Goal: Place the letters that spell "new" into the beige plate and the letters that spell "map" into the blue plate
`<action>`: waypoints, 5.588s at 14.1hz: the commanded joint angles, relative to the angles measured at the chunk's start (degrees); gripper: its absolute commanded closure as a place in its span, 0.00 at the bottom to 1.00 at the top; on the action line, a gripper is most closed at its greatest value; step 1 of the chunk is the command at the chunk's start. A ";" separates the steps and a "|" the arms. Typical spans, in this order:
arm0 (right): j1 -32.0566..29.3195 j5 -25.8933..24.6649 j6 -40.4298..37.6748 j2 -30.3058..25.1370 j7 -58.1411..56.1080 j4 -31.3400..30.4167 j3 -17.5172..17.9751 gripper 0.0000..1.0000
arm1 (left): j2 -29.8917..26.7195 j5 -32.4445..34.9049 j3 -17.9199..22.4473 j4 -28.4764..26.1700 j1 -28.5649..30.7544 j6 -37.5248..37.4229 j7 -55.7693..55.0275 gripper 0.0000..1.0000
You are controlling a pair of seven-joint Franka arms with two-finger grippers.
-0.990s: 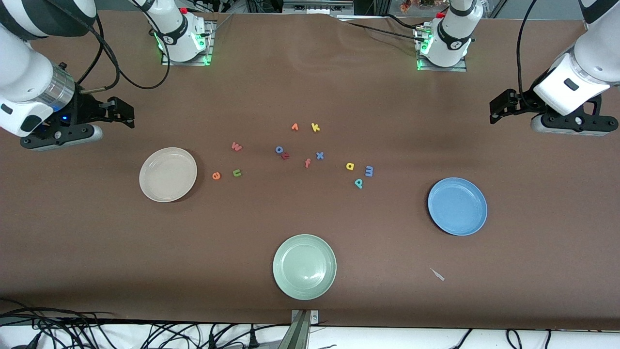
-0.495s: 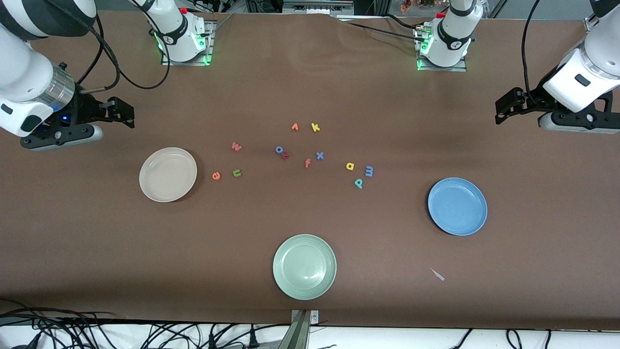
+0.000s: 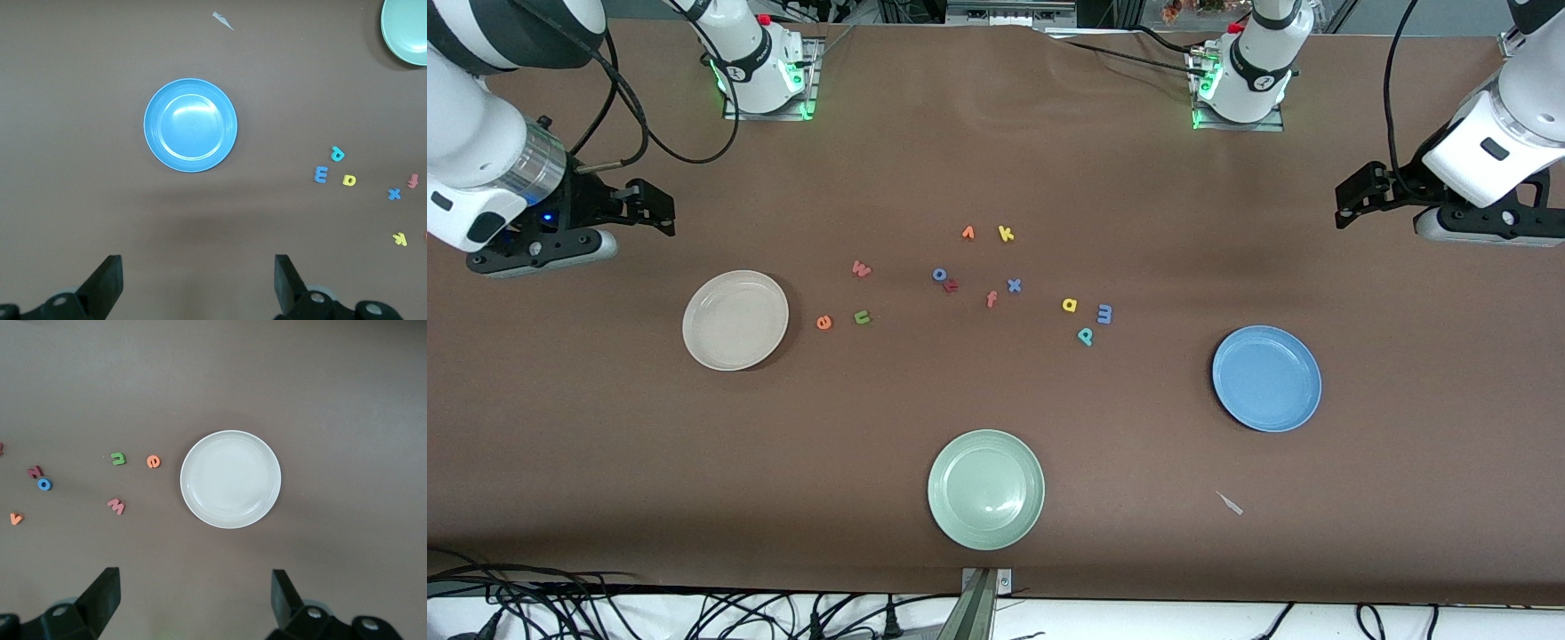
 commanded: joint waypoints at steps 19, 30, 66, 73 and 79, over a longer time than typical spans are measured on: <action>2.48 1.32 34.18 10.81 13.48 -17.15 9.37 0.00 | 16.40 -6.91 -1.08 0.76 -9.76 7.44 -2.62 0.00; 2.57 -4.57 50.27 21.45 13.48 -21.36 9.20 0.00 | 30.74 -4.47 -1.08 -3.01 -21.19 24.40 -16.07 0.00; 3.80 -9.22 58.11 24.44 13.22 -28.22 8.32 0.24 | 27.39 4.85 -0.38 -14.45 -1.16 35.92 7.05 1.00; 3.62 -11.51 57.84 24.27 11.73 -28.75 7.18 0.47 | 31.27 5.74 -0.38 -14.28 0.42 38.92 6.96 0.36; 3.62 -11.42 57.76 24.09 10.41 -28.93 6.30 0.74 | 27.59 5.56 -1.69 -14.10 -0.45 36.56 6.26 0.00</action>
